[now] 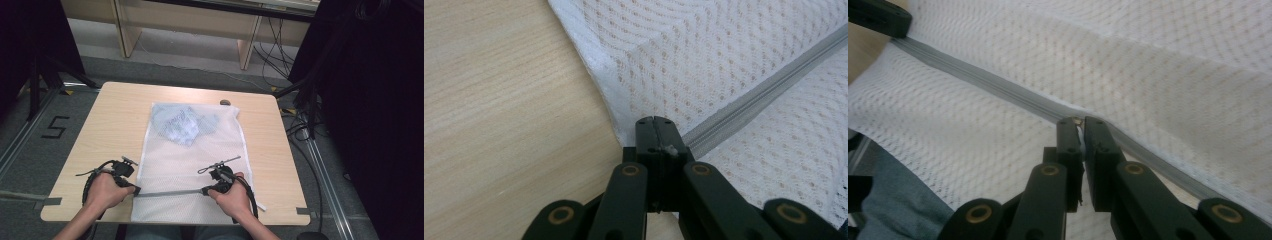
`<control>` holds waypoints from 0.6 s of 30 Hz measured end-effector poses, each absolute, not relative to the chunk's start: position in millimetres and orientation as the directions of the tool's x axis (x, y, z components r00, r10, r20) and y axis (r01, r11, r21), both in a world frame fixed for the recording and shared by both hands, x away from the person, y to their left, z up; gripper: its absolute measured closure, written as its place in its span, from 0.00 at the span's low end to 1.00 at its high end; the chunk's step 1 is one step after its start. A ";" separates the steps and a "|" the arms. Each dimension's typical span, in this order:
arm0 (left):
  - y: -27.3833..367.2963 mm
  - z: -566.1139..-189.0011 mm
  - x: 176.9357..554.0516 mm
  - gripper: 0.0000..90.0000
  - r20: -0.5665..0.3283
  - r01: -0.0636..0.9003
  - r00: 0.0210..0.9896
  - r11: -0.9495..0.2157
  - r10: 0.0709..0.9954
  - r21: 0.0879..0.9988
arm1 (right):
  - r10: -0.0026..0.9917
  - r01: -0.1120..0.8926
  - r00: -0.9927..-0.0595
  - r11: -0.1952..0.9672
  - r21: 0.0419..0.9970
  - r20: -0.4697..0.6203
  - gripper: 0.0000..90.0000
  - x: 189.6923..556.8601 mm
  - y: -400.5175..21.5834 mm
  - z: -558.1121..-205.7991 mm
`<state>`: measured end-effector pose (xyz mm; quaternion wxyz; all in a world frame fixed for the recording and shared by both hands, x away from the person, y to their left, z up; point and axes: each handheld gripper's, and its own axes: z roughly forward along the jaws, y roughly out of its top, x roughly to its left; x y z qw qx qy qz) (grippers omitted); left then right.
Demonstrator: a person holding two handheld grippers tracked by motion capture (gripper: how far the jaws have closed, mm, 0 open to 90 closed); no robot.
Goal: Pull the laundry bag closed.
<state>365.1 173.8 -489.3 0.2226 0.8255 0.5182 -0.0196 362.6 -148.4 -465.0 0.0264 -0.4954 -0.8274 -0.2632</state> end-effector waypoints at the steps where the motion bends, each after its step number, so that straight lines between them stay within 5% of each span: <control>1: 174.9 -489.3 366.1 1.00 -0.250 0.856 0.476 -0.379 0.843 0.351 | 0.810 0.836 -0.504 0.370 0.406 0.300 0.97 362.8 -148.9 -464.4; 18: 173.1 -489.2 364.3 1.00 -0.272 0.874 0.445 -0.347 0.853 0.340 | 0.811 0.843 -0.496 0.364 0.397 0.309 0.97 366.0 -155.3 -465.0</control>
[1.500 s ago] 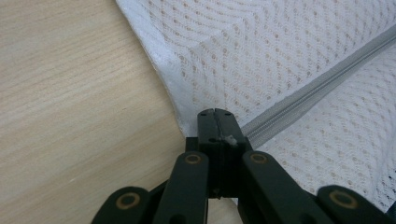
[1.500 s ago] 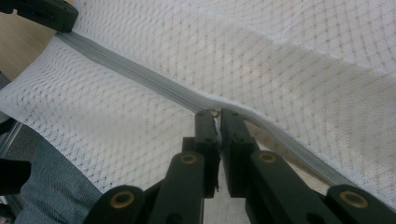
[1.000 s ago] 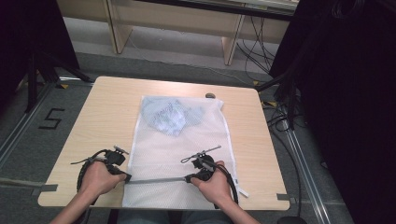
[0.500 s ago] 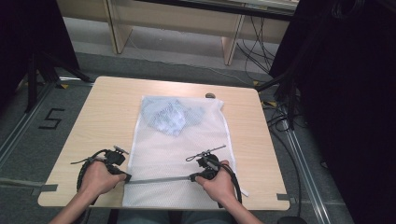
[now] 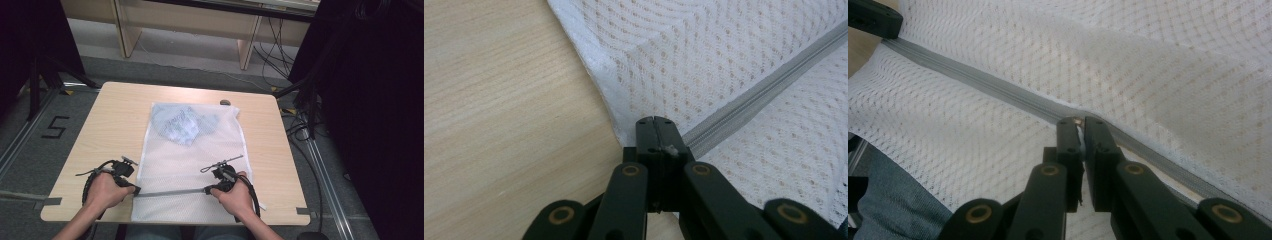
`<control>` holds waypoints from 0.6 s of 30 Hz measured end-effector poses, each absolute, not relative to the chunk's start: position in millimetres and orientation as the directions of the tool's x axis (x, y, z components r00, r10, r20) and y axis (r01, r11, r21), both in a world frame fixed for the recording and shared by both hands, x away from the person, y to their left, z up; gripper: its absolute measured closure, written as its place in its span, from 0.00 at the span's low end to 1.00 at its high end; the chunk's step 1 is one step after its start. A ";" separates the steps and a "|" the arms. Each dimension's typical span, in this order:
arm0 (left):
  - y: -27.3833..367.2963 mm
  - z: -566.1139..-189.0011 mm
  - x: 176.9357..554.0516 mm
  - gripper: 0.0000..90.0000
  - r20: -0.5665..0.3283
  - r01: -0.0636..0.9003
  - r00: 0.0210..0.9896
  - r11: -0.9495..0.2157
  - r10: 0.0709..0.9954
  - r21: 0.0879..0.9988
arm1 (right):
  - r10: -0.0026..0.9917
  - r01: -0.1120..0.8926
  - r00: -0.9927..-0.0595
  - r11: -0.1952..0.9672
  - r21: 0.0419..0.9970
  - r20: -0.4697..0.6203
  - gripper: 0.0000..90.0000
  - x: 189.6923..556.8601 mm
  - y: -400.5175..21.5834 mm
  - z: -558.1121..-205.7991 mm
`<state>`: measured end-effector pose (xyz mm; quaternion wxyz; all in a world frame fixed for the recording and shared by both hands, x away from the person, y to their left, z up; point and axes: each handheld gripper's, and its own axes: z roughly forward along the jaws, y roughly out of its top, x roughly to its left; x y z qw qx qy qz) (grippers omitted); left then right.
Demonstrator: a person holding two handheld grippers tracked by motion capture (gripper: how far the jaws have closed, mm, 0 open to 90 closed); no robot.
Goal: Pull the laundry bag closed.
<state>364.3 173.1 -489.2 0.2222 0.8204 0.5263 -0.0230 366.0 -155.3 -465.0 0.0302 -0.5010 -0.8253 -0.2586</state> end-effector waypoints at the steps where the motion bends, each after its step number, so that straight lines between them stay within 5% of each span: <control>1: 173.1 -489.1 364.4 1.00 -0.272 0.874 0.444 -0.347 0.854 0.340 | 0.817 0.854 -0.481 0.354 0.382 0.319 0.97 365.4 -154.8 -464.6; 18: 173.4 -489.2 364.7 1.00 -0.274 0.874 0.446 -0.348 0.852 0.339 | 0.803 0.840 -0.506 0.377 0.390 0.313 0.97 368.0 -161.2 -467.5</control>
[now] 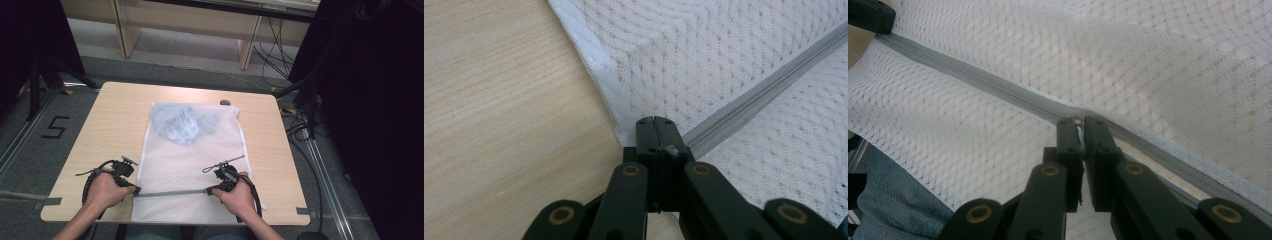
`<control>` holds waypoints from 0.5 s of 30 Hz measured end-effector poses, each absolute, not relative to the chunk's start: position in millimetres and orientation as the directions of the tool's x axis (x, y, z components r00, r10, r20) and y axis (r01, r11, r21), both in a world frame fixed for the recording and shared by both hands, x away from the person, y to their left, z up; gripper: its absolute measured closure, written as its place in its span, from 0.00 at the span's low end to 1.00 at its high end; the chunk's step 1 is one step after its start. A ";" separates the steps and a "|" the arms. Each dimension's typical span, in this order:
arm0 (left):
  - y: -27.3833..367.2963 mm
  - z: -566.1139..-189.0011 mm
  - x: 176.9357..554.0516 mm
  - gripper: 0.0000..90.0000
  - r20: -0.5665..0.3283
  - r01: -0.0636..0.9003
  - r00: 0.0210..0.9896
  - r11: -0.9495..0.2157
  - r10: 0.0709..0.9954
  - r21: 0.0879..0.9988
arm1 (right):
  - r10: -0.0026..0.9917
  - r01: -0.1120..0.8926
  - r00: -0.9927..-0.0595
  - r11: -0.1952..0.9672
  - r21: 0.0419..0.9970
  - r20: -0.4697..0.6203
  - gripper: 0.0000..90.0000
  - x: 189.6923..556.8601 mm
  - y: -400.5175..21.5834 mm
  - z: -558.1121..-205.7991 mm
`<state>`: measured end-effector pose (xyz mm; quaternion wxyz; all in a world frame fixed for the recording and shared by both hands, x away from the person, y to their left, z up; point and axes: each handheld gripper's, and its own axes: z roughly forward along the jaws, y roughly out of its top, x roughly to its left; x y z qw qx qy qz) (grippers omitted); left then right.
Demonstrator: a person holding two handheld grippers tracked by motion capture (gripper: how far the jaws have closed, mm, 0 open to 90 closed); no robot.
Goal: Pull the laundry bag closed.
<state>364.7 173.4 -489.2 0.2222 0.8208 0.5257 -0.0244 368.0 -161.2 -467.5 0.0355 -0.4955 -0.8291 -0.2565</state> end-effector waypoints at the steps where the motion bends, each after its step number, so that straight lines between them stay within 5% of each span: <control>1: 173.3 -489.2 364.6 1.00 -0.273 0.873 0.446 -0.349 0.852 0.340 | 0.806 0.840 -0.504 0.375 0.391 0.311 0.97 367.9 -161.0 -467.4; 15: 173.7 -489.1 364.7 1.00 -0.272 0.871 0.451 -0.353 0.850 0.340 | 0.819 0.855 -0.481 0.359 0.374 0.313 0.97 368.4 -164.9 -465.2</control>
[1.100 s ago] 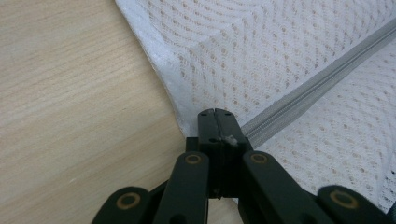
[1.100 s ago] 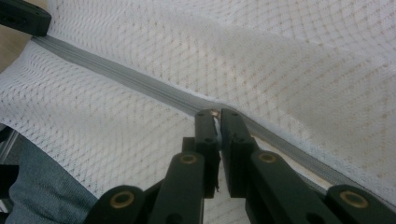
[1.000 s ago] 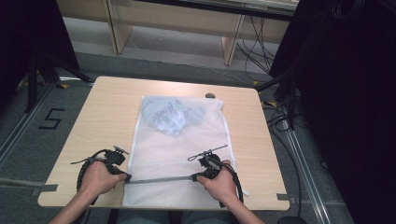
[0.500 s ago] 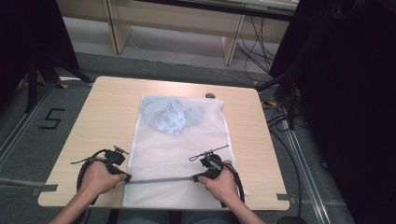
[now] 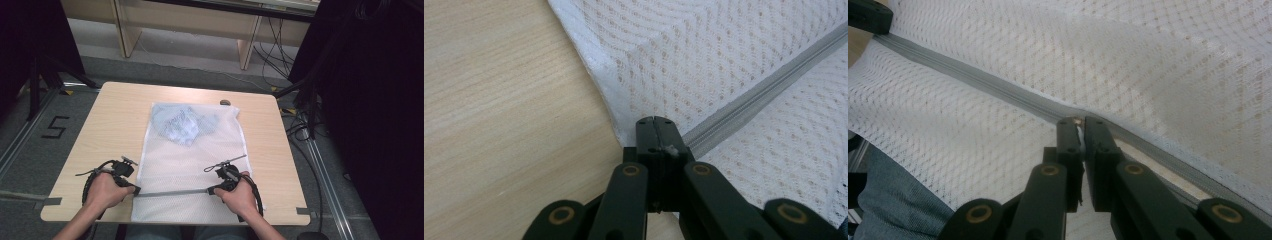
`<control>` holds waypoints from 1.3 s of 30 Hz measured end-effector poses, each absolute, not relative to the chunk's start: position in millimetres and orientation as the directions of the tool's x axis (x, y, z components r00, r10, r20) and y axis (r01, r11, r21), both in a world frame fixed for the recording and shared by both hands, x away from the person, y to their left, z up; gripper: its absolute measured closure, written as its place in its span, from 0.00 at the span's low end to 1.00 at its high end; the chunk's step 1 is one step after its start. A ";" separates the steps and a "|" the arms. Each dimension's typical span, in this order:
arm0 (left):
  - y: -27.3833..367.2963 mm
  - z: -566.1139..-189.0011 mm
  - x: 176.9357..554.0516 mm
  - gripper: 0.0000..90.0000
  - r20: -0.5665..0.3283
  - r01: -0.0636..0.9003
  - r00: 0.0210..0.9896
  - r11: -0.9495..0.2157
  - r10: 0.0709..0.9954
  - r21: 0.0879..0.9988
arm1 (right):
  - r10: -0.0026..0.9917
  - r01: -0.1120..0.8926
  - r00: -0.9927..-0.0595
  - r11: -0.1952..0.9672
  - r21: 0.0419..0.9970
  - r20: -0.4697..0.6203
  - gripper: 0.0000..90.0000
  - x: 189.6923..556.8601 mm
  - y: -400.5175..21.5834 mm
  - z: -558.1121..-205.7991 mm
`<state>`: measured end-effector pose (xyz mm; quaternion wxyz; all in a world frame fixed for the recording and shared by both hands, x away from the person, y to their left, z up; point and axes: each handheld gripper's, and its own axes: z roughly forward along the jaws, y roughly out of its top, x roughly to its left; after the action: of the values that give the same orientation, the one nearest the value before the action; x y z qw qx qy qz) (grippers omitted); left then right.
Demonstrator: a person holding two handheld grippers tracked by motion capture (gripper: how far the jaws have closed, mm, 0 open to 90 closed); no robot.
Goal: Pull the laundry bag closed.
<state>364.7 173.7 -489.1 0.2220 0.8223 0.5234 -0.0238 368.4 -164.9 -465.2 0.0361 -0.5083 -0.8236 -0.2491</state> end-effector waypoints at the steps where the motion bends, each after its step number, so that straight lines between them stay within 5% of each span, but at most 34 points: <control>1: 173.6 -489.1 364.6 1.00 -0.274 0.873 0.448 -0.350 0.851 0.339 | 0.818 0.856 -0.480 0.359 0.371 0.317 0.97 368.7 -165.2 -465.2; 39: 174.3 -489.1 365.1 1.00 -0.271 0.870 0.455 -0.357 0.849 0.341 | 0.821 0.864 -0.469 0.351 0.360 0.324 0.97 371.2 -178.1 -463.3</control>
<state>365.1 174.3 -489.1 0.2220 0.8235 0.5216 -0.0237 371.2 -178.1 -463.3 0.0435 -0.5133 -0.8209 -0.2465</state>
